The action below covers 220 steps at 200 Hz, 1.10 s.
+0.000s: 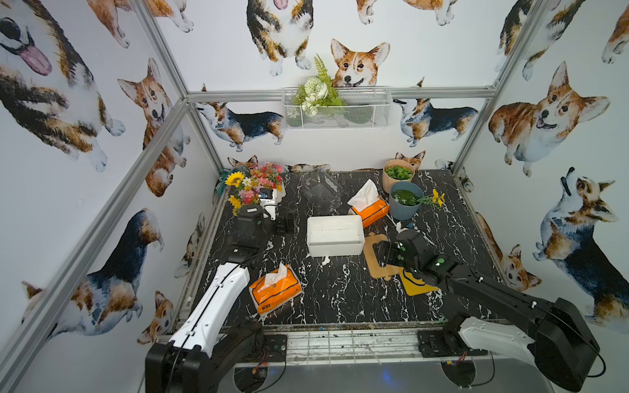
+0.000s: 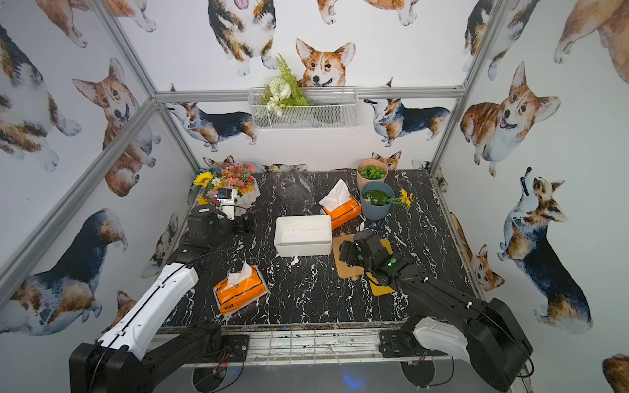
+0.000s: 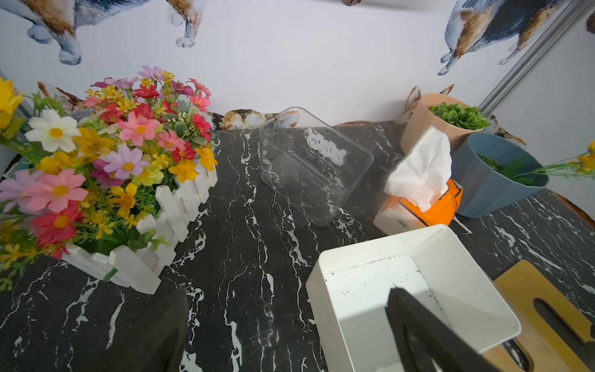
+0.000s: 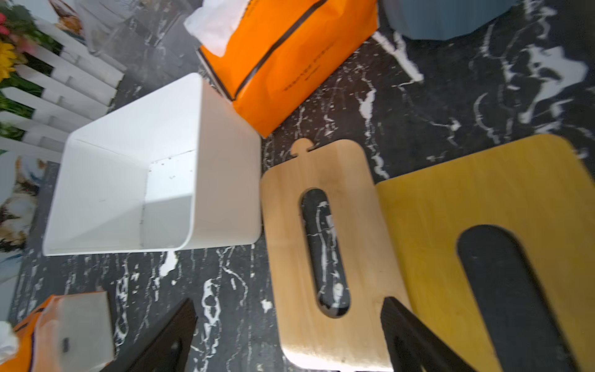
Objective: Put the tissue paper into the tissue box
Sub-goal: Pick up the paper towel from the center of the board.
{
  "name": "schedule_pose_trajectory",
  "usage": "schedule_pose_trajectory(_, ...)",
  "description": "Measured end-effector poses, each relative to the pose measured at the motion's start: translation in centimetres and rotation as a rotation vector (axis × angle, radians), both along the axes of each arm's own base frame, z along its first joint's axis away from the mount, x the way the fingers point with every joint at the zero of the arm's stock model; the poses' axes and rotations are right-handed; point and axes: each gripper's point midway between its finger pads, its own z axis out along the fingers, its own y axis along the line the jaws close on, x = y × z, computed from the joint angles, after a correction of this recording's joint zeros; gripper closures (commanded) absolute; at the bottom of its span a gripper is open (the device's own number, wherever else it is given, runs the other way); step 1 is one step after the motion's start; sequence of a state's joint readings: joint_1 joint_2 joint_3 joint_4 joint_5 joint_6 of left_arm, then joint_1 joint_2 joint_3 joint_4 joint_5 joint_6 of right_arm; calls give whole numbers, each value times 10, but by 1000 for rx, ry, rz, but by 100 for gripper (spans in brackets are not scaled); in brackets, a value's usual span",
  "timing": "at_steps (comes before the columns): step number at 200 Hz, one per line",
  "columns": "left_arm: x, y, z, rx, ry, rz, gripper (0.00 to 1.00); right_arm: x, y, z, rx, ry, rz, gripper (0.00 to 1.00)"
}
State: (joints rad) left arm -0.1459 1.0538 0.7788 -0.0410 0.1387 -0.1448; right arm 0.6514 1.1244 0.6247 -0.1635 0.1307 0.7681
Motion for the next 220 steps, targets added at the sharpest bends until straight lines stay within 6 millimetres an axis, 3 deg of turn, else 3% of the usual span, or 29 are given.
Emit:
schedule_pose_trajectory(25, 0, 0, 0, -6, 1, 4, 0, -4, 55, 16, 61, -14, 108, 7)
schedule_pose_trajectory(72, -4, 2, 9, -13, -38, 11, 0, -19, 177, 43, 116, -47, 332, 11)
schedule_pose_trajectory(107, -16, 8, 17, -14, -107, 36, 0, -36, 249, 32, 157, -18, 444, 19)
schedule_pose_trajectory(139, -23, 14, 23, -15, -159, 61, 0, -47, 281, 2, 168, 55, 482, 25)
schedule_pose_trajectory(172, -26, 18, 30, -15, -194, 80, 0, -55, 302, -14, 177, 88, 500, 32)
schedule_pose_trajectory(220, -27, 18, 35, -22, -220, 84, 0, -65, 310, -41, 163, 153, 517, 43)
